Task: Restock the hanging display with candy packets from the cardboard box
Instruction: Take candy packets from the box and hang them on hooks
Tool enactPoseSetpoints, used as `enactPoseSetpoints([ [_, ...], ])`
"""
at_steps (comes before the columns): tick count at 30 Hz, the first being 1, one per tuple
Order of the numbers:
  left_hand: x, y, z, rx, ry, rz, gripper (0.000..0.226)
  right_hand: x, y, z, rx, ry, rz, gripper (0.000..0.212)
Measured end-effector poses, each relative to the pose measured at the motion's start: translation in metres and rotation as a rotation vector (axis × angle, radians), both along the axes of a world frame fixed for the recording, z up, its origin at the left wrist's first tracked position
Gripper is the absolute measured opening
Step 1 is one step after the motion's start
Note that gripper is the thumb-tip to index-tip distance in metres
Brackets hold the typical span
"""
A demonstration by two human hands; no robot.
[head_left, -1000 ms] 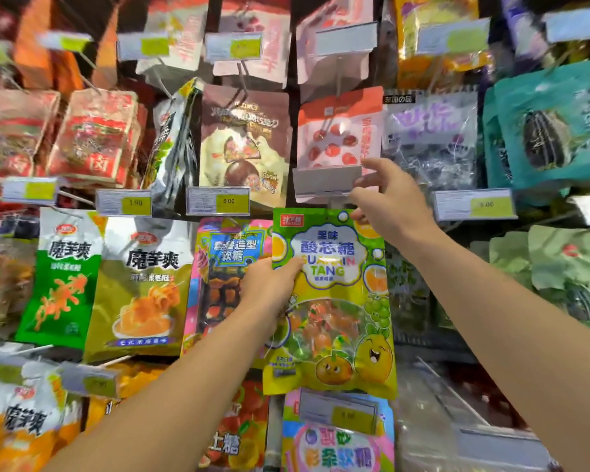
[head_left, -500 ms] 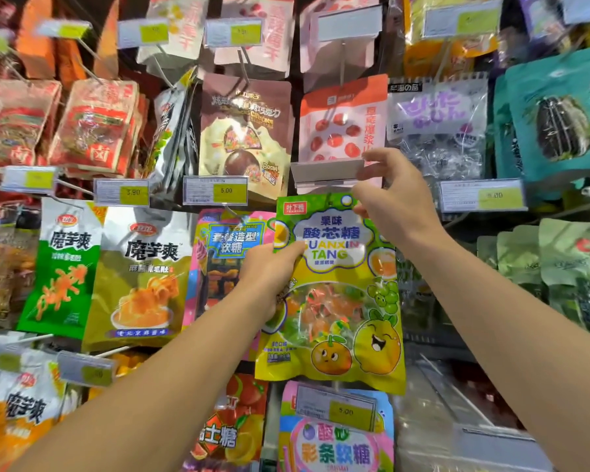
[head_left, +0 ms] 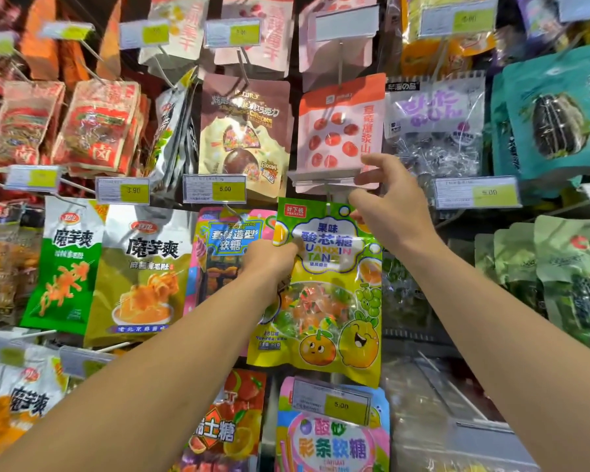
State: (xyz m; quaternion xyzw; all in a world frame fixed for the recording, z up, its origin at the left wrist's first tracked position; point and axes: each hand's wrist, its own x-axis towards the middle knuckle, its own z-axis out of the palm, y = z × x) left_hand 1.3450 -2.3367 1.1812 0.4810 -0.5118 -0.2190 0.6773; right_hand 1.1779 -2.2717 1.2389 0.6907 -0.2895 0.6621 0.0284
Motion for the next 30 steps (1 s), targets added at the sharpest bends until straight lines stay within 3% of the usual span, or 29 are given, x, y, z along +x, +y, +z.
enactPoseSetpoints([
  [6,-0.007,-0.008,-0.020,0.013,-0.020,0.026,0.044,-0.014,-0.016,-0.034,0.086,-0.008,-0.015,0.046],
  [11,-0.011,-0.006,-0.027,-0.036,0.002,-0.005,0.044,-0.030,-0.036,-0.070,0.264,-0.045,-0.290,0.051],
  [15,-0.008,-0.006,-0.033,-0.072,0.008,-0.068,0.040,-0.038,-0.048,-0.092,0.663,-0.039,0.051,0.058],
  [17,-0.009,-0.005,-0.031,-0.057,0.069,-0.158,0.036,-0.039,-0.055,-0.096,0.646,-0.106,0.127,0.057],
  [21,-0.010,0.002,-0.017,-0.033,0.098,-0.300,0.018,-0.036,-0.066,-0.086,0.484,-0.229,0.075,0.063],
  [26,-0.011,-0.003,-0.010,-0.079,0.053,-0.273,0.018,-0.032,-0.075,-0.075,0.398,-0.163,-0.091,0.023],
  [30,-0.012,-0.013,-0.029,0.016,0.010,-0.248,0.029,-0.028,-0.088,-0.091,0.421,-0.121,-0.224,0.018],
])
